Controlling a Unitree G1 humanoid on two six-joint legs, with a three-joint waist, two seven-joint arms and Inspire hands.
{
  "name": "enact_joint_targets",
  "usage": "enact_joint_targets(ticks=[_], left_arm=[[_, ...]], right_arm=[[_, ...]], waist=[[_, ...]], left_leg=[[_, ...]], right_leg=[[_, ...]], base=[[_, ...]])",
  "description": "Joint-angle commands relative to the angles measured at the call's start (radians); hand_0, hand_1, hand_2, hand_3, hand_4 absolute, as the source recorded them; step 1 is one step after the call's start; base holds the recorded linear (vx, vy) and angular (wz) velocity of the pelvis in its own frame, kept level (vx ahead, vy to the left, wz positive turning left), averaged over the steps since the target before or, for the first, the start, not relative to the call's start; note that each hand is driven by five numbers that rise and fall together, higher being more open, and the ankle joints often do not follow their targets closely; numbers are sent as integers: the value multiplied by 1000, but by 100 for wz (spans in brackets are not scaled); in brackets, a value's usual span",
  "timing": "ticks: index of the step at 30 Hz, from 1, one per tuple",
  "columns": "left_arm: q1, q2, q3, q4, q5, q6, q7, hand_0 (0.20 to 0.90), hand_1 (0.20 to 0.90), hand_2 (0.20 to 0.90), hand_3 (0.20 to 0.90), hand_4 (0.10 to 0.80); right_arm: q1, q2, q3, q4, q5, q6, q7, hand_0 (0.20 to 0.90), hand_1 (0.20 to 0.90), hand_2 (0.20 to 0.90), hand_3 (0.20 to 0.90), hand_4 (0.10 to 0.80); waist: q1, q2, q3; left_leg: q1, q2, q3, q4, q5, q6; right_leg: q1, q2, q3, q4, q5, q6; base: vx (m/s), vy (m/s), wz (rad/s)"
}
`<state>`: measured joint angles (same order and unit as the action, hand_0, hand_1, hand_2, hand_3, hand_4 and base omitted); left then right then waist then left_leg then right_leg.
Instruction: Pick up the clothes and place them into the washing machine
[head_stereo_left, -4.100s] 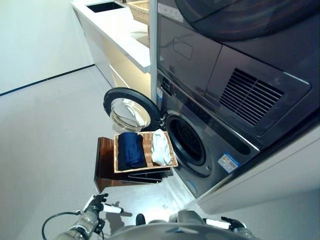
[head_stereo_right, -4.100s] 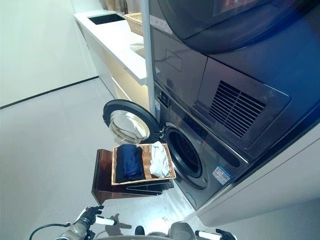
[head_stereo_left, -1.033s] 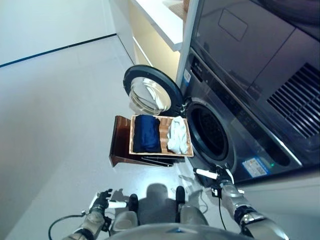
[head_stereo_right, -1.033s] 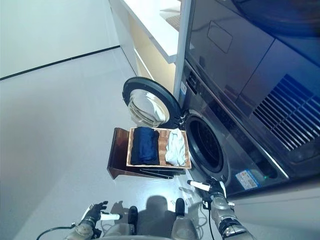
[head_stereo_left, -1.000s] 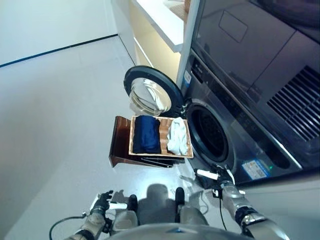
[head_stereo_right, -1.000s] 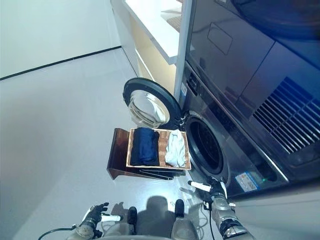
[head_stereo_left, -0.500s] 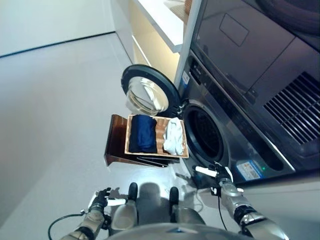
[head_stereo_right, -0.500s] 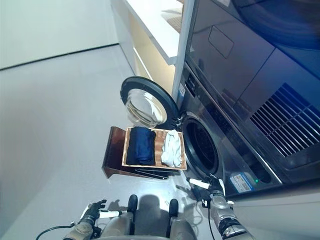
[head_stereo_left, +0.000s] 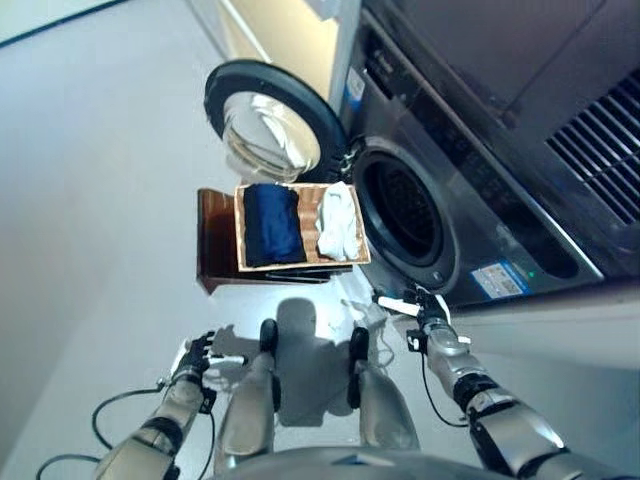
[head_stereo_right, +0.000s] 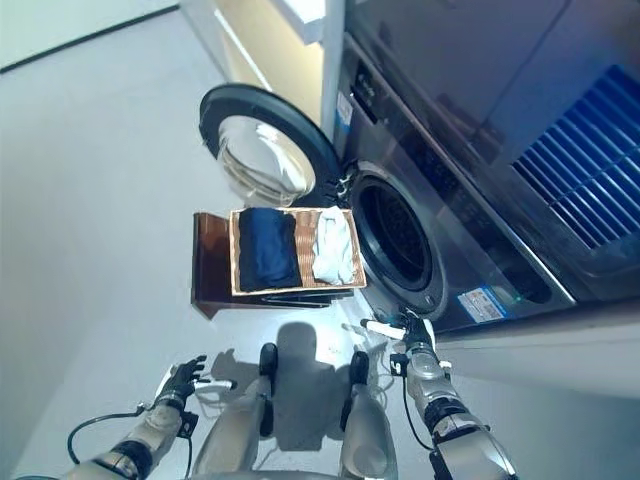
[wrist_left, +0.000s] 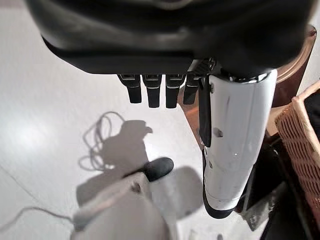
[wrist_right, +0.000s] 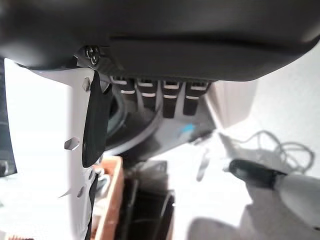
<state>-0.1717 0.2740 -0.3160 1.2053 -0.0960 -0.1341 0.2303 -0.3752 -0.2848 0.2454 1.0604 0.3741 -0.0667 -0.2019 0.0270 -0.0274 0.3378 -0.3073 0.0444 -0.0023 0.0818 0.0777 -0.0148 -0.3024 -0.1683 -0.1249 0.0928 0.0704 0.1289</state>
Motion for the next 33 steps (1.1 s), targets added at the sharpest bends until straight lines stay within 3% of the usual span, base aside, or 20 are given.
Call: enact_joint_targets(ticks=[1, 33], left_arm=[[17, 47, 20, -33, -17, -19, 35, 900, 900, 900, 900, 800], [27, 37, 21, -20, 21, -10, 54, 900, 900, 900, 900, 800]], right_arm=[[-41, -40, 22, -61, 17, -55, -32, 900, 900, 900, 900, 800], [-20, -31, 74, -106, -42, -56, -21, 900, 900, 900, 900, 800]], waist=[[5, -31, -51], [6, -5, -63]], left_leg=[[-45, -24, 13, 80, -77, -28], [-2, -12, -6, 24, -64, -40]], right_leg=[[18, -38, -10, -54, 11, 9], [54, -34, -10, -51, -23, 5]], base=[[37, -50, -19], [17, -8, 3]])
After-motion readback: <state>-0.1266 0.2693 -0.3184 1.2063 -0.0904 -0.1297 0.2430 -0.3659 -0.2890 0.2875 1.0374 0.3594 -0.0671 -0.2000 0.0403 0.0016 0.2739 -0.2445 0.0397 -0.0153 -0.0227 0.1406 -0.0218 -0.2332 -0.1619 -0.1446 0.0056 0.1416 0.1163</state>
